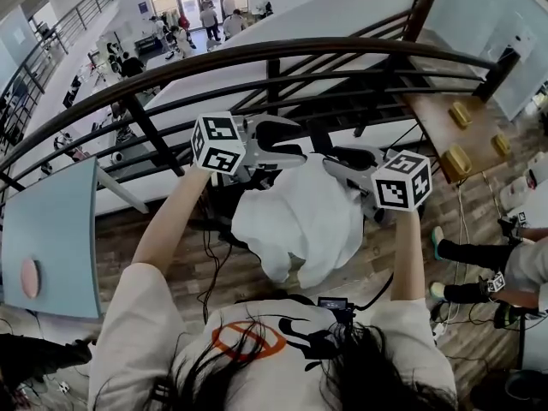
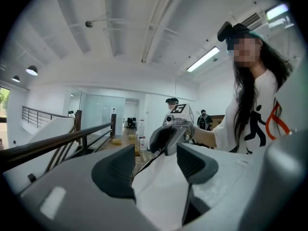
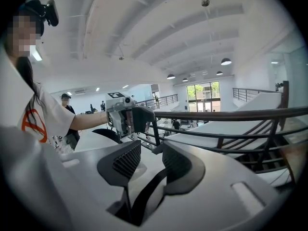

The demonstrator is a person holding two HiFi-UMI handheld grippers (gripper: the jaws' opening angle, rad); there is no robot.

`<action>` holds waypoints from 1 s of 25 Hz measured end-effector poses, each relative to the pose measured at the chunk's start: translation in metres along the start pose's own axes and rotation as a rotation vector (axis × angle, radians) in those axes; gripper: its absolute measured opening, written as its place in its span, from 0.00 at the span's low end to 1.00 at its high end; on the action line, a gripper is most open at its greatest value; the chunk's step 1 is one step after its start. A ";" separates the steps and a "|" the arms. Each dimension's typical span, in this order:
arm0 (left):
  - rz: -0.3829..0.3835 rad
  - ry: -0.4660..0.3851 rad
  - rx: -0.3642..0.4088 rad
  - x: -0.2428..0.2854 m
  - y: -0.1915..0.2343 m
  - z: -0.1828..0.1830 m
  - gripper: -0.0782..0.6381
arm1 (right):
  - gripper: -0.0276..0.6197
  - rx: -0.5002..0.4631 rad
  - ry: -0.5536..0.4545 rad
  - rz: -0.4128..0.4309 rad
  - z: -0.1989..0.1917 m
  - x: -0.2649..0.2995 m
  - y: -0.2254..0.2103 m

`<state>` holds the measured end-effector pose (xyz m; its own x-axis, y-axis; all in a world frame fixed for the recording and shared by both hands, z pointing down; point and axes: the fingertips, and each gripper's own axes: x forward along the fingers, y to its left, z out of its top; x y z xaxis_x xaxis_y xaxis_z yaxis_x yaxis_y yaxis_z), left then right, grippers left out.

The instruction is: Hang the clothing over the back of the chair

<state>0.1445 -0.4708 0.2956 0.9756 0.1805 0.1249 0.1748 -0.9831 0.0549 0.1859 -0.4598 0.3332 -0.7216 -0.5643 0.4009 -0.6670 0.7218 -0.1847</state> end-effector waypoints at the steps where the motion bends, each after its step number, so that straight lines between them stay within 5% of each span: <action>1: -0.010 -0.002 0.006 0.001 -0.006 0.004 0.64 | 0.29 0.001 -0.006 -0.008 0.000 -0.002 0.002; 15: -0.082 -0.022 0.133 0.002 -0.110 0.052 0.56 | 0.27 0.003 -0.196 -0.293 0.026 -0.055 0.035; 25: -0.077 -0.117 0.126 -0.034 -0.169 0.061 0.38 | 0.21 -0.015 -0.300 -0.342 0.023 -0.059 0.107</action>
<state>0.0903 -0.3129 0.2220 0.9663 0.2573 0.0087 0.2573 -0.9641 -0.0652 0.1531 -0.3585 0.2696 -0.4837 -0.8607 0.1589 -0.8751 0.4784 -0.0726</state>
